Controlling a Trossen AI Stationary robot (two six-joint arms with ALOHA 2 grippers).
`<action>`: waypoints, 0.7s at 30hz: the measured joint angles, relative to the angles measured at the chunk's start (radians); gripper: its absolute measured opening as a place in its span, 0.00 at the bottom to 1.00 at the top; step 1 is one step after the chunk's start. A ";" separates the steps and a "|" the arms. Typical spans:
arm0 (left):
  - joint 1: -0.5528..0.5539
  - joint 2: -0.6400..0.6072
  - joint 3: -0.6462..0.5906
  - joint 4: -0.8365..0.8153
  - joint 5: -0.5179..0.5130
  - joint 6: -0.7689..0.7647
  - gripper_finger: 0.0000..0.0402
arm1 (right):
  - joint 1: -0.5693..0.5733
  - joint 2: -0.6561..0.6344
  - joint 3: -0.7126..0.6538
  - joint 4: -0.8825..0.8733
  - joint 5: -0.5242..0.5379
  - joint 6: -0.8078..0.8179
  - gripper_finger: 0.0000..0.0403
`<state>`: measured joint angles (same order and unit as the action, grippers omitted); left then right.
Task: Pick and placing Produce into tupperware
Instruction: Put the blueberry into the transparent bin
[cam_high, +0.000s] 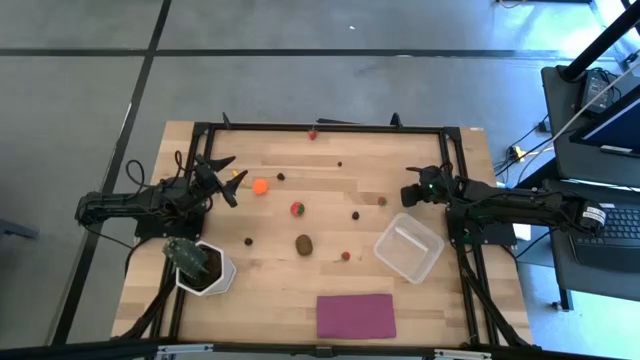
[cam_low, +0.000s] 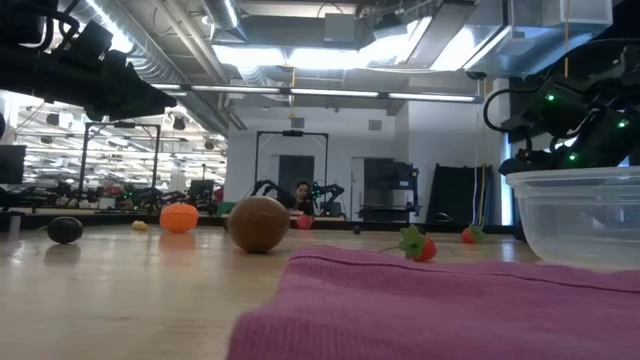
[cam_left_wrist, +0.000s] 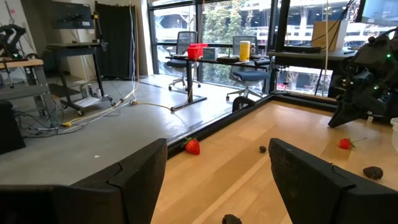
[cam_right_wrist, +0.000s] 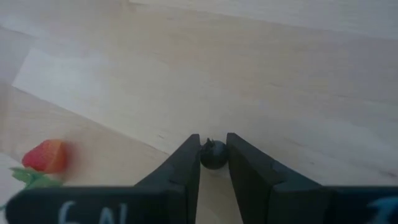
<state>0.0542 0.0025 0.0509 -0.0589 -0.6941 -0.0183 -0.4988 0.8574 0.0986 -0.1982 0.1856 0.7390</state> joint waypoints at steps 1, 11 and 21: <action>0.000 0.000 0.000 0.000 0.000 0.000 0.68 | 0.000 0.000 -0.001 0.005 0.001 0.014 0.21; 0.000 0.000 0.000 0.000 0.000 0.000 0.68 | -0.002 0.001 0.007 0.063 -0.006 0.044 0.21; 0.000 0.000 0.000 0.000 0.000 0.000 0.68 | -0.001 0.001 0.183 0.050 -0.161 -0.135 0.21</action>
<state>0.0540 0.0025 0.0509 -0.0593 -0.6941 -0.0181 -0.4995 0.8581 0.2819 -0.1483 0.0242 0.6037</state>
